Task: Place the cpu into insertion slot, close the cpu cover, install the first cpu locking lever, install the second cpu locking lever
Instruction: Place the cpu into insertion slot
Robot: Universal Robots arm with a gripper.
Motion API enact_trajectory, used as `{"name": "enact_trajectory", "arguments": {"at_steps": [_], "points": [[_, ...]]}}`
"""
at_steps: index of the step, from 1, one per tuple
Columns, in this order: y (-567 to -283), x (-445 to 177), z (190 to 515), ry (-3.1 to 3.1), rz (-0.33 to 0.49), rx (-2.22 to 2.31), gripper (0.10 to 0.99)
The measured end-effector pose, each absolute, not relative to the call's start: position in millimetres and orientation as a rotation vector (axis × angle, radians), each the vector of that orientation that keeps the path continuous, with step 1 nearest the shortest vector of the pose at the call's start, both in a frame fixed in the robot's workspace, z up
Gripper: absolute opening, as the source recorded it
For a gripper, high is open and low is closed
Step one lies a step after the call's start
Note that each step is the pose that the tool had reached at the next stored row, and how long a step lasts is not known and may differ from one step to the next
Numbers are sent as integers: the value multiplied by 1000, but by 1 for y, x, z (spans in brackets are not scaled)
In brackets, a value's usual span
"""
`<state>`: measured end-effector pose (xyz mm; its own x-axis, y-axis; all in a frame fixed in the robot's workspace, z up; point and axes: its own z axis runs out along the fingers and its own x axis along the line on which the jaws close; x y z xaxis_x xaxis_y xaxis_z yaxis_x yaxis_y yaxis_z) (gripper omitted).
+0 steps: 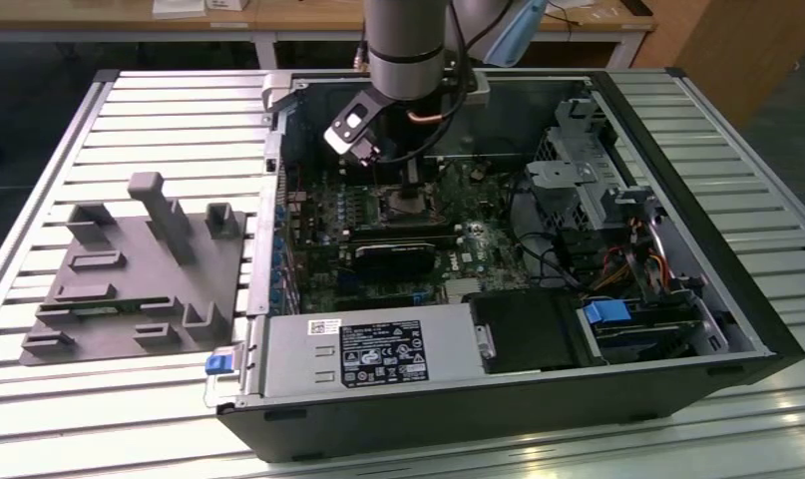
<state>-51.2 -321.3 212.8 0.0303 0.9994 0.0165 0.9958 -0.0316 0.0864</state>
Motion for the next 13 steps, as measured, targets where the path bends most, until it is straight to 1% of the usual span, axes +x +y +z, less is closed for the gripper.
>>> {"name": "enact_trajectory", "arguments": {"at_steps": [13], "points": [[-321, -51, 249, 2150, 113, 2217, 102]]}}
